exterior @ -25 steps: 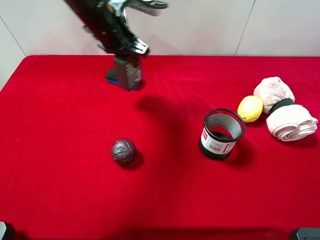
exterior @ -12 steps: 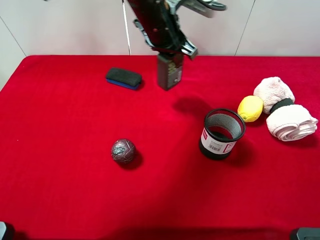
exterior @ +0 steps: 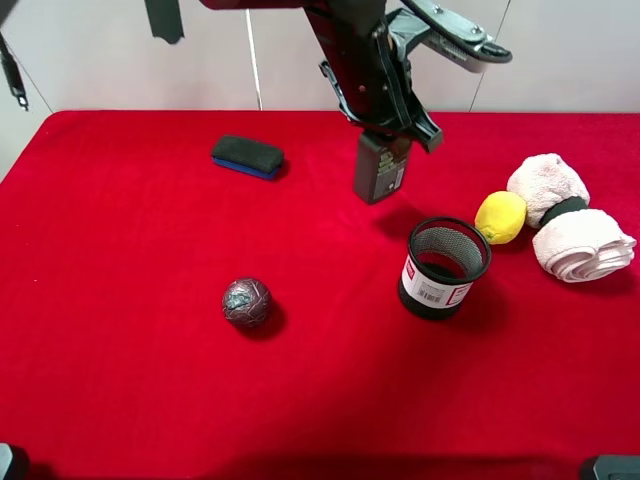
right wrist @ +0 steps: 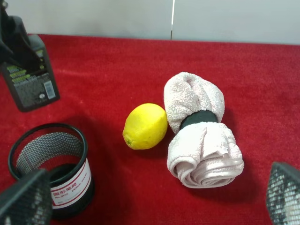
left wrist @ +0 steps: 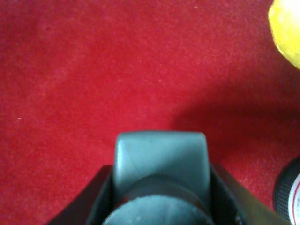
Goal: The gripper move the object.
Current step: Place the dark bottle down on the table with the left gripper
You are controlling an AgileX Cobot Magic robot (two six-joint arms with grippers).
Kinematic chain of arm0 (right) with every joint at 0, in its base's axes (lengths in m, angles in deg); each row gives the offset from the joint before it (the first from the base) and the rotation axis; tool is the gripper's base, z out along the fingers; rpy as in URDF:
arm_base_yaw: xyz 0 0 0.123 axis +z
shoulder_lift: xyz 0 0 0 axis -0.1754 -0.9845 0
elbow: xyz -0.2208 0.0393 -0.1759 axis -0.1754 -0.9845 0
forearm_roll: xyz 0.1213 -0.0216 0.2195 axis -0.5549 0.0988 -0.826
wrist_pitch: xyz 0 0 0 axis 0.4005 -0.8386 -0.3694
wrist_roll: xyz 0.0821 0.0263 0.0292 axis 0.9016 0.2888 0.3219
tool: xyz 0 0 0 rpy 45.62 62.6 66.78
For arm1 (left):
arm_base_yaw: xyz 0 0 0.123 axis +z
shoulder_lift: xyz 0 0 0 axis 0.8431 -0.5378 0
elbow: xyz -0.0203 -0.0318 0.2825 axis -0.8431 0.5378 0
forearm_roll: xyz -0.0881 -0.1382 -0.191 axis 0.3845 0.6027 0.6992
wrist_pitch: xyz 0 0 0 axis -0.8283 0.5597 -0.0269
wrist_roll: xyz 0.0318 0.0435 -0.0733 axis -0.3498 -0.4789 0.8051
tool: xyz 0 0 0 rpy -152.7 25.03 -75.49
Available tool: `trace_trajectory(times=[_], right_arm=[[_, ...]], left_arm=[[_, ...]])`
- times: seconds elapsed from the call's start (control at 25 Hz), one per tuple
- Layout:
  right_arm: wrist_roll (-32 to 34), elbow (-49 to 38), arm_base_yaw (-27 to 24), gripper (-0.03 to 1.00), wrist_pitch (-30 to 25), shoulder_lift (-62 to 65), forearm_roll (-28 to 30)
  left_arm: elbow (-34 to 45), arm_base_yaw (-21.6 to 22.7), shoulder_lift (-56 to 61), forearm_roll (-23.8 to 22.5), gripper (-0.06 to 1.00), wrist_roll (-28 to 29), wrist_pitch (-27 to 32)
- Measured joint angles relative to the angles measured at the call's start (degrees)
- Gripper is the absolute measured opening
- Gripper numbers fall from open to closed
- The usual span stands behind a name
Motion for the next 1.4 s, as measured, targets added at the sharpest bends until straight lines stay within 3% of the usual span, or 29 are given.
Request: trace_trajectory(times=[0.36, 1.4], right_arm=[[0.06, 0.0, 0.0, 0.69, 0.0, 0.0, 0.0], [0.07, 0.0, 0.0, 0.69, 0.0, 0.0, 0.0]], left_arm=[[-0.07, -0.58, -1.77, 0.01, 0.41, -1.08, -0.33], [-0.07, -0.58, -4.3, -2.2, 0.41, -2.71, -9.24]])
